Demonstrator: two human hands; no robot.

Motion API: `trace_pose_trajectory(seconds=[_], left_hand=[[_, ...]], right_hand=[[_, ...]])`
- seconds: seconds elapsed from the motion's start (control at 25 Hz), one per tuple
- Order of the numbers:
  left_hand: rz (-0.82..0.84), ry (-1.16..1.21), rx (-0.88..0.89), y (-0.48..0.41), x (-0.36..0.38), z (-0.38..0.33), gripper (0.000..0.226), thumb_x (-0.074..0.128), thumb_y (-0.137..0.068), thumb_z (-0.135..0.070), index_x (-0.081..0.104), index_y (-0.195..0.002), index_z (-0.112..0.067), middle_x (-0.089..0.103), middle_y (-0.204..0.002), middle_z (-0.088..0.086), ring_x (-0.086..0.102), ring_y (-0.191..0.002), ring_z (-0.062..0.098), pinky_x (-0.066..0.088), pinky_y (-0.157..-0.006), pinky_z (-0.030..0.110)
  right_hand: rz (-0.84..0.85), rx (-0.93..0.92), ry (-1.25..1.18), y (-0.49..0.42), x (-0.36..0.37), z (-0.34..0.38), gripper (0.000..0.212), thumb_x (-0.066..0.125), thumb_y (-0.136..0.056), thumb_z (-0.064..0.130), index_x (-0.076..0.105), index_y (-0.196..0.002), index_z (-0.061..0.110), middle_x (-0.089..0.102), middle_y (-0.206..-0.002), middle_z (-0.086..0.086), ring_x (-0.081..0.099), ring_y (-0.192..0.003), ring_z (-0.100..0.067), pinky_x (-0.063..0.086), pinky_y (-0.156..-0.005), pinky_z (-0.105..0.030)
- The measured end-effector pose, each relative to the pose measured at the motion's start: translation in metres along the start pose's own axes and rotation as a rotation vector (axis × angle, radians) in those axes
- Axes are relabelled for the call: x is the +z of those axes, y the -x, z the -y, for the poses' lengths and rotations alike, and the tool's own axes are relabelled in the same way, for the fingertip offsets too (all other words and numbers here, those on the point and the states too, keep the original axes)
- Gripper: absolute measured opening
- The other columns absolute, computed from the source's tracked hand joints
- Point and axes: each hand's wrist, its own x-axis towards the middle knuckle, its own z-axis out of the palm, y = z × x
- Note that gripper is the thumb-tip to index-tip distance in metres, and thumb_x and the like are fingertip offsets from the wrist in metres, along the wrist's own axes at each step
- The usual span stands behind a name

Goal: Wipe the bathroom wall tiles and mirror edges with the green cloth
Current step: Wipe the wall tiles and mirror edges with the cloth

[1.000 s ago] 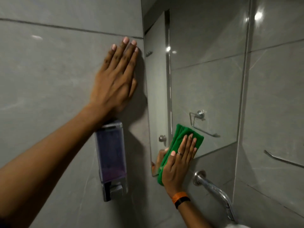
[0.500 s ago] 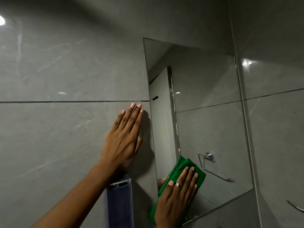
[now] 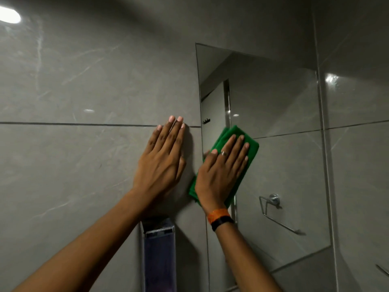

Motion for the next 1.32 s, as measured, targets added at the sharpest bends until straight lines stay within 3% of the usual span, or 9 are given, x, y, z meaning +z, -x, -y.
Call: trace_pose_trajectory(seconds=[0.56, 0.8, 0.92, 1.04, 1.2, 1.32], left_hand=[[-0.035, -0.006, -0.099, -0.065, -0.015, 0.044, 0.068, 0.015, -0.101, -0.034, 0.011, -0.161, -0.002, 0.009, -0.171, 0.017, 0.002, -0.159, 0.029, 0.0, -0.13, 0.042], [-0.039, 0.1, -0.132, -0.087, -0.029, 0.063, 0.065, 0.022, -0.103, -0.03, 0.01, -0.161, -0.003, 0.006, -0.172, 0.015, -0.003, -0.159, 0.026, -0.007, -0.128, 0.037], [-0.026, 0.166, -0.169, -0.084, -0.047, 0.079, 0.066, 0.023, -0.102, -0.029, 0.012, -0.161, -0.002, 0.007, -0.172, 0.014, -0.006, -0.157, 0.023, -0.007, -0.128, 0.036], [0.021, 0.044, -0.145, -0.064, -0.071, 0.103, 0.07, 0.016, -0.1, -0.036, 0.013, -0.161, -0.002, 0.008, -0.172, 0.015, -0.003, -0.158, 0.025, -0.003, -0.13, 0.04], [0.046, -0.109, -0.212, -0.031, -0.112, 0.132, 0.064, 0.021, -0.103, -0.029, 0.012, -0.161, -0.002, 0.008, -0.172, 0.015, 0.0, -0.159, 0.026, 0.001, -0.131, 0.042], [0.048, -0.195, -0.246, -0.01, -0.145, 0.153, 0.062, 0.026, -0.104, -0.023, 0.016, -0.16, -0.001, 0.013, -0.171, 0.015, 0.004, -0.16, 0.027, 0.005, -0.131, 0.044]], right_hand=[[-0.008, -0.114, -0.106, -0.158, 0.005, 0.111, 0.062, 0.029, -0.107, 0.036, 0.012, -0.16, 0.008, 0.009, -0.17, -0.011, 0.002, -0.158, -0.028, 0.002, -0.13, -0.046], [-0.024, -0.229, -0.269, -0.187, 0.002, 0.133, 0.054, 0.035, -0.106, 0.015, 0.023, -0.158, 0.008, 0.022, -0.168, -0.011, 0.012, -0.158, -0.027, 0.013, -0.13, -0.044], [0.006, -0.253, -0.549, -0.189, -0.001, 0.143, 0.047, 0.037, -0.105, 0.006, 0.037, -0.153, 0.008, 0.036, -0.161, -0.017, 0.029, -0.153, -0.029, 0.028, -0.125, -0.045], [0.07, -0.242, -0.729, -0.179, -0.01, 0.157, 0.044, 0.036, -0.106, 0.006, 0.043, -0.149, 0.009, 0.047, -0.154, -0.016, 0.044, -0.143, -0.028, 0.041, -0.117, -0.045], [0.154, -0.335, -0.824, -0.136, -0.02, 0.192, 0.045, 0.037, -0.104, 0.001, 0.045, -0.147, 0.006, 0.045, -0.155, -0.018, 0.04, -0.146, -0.031, 0.035, -0.121, -0.048], [0.099, -0.428, -0.794, -0.09, -0.024, 0.219, 0.054, 0.042, -0.093, -0.013, 0.048, -0.144, 0.0, 0.049, -0.152, -0.018, 0.039, -0.147, -0.032, 0.027, -0.124, -0.052]])
